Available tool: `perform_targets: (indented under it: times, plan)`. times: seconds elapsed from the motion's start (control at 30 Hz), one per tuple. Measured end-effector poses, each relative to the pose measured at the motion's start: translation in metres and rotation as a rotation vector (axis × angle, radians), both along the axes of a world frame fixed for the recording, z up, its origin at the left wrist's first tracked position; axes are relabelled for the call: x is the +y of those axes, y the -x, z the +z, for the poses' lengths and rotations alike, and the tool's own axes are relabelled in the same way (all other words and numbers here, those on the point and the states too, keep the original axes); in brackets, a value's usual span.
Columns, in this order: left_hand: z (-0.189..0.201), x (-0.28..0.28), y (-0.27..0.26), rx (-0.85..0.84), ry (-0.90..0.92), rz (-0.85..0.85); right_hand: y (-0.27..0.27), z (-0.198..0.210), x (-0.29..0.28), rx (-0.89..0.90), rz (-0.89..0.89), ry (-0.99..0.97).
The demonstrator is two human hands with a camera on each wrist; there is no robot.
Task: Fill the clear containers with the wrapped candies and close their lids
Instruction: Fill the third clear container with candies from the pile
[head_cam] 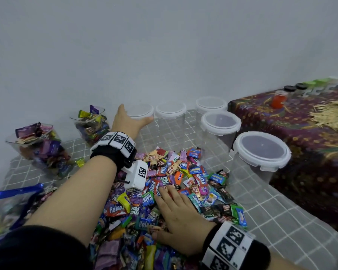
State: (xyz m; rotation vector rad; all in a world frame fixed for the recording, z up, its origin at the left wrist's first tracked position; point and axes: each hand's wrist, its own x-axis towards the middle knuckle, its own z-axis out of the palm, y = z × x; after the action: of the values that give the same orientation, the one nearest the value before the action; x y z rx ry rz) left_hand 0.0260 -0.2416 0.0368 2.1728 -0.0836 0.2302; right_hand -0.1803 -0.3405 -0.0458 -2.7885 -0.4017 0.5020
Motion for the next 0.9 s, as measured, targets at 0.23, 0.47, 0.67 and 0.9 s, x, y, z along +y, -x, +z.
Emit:
perform_targets:
  times: [0.23, 0.47, 0.67, 0.9]
  plan:
    - [0.008, 0.009, 0.011, -0.024, 0.042, -0.002, 0.000, 0.000, 0.000, 0.002, -0.002, 0.020]
    - [0.042, 0.037, 0.047, -0.162, 0.075, -0.011, 0.000, -0.001, 0.002, 0.017, -0.014, 0.078]
    - [0.067, 0.075, 0.111, -0.207, 0.159, -0.086, -0.002, -0.003, 0.004, -0.003, -0.025, 0.106]
    - [0.066, 0.118, 0.190, -0.036, 0.211, -0.266, -0.004, -0.004, 0.005, -0.006, -0.038, 0.109]
